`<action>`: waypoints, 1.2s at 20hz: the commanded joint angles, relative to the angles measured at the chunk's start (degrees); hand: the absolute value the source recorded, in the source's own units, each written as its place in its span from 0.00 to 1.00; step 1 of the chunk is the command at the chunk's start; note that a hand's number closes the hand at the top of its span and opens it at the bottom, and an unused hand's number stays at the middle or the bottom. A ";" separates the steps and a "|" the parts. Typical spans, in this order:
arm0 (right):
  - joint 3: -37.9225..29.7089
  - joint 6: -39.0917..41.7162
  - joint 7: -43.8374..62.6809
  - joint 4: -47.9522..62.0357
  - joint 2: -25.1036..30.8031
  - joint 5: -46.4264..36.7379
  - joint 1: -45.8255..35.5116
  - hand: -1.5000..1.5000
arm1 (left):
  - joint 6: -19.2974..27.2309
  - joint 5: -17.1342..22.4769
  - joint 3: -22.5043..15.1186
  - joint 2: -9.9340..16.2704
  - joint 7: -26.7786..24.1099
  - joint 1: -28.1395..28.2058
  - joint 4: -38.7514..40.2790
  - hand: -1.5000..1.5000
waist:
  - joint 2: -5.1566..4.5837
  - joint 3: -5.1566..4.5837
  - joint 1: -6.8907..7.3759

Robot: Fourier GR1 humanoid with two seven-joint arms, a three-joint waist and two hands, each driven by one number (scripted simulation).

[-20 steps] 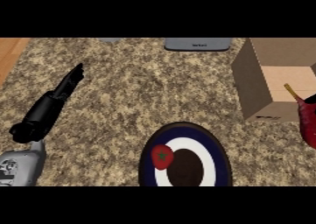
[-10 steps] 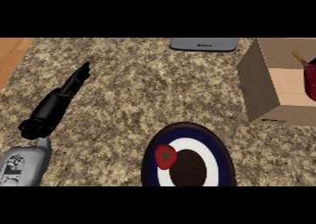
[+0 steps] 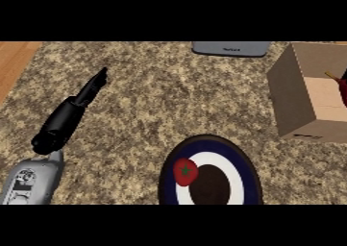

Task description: Pick the pear from the plate and place it in the cardboard box

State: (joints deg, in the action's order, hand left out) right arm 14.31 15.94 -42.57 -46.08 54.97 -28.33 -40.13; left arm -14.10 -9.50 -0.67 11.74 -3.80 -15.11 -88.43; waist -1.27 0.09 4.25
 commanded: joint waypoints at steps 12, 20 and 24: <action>-0.03 8.79 -23.07 19.76 -6.07 1.88 -8.78 0.00 | -1.44 1.37 1.72 1.26 0.76 -1.05 -0.10 0.50 | 0.25 0.21 -0.91; -13.17 26.33 -7.92 29.68 -11.54 22.94 -11.49 0.00 | -1.03 1.43 2.43 1.32 0.67 -1.15 0.74 0.50 | -0.08 0.17 -0.65; -17.47 30.92 -0.62 33.86 -8.17 28.08 -14.95 0.00 | -1.23 1.77 1.82 0.64 1.57 -1.82 -0.08 0.50 | -0.25 0.28 -0.31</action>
State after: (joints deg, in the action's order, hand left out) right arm 1.28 31.58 -42.25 -16.92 44.61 -5.80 -52.57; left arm -15.22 -8.28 1.01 12.61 -3.53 -15.98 -87.78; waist -1.56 0.33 3.87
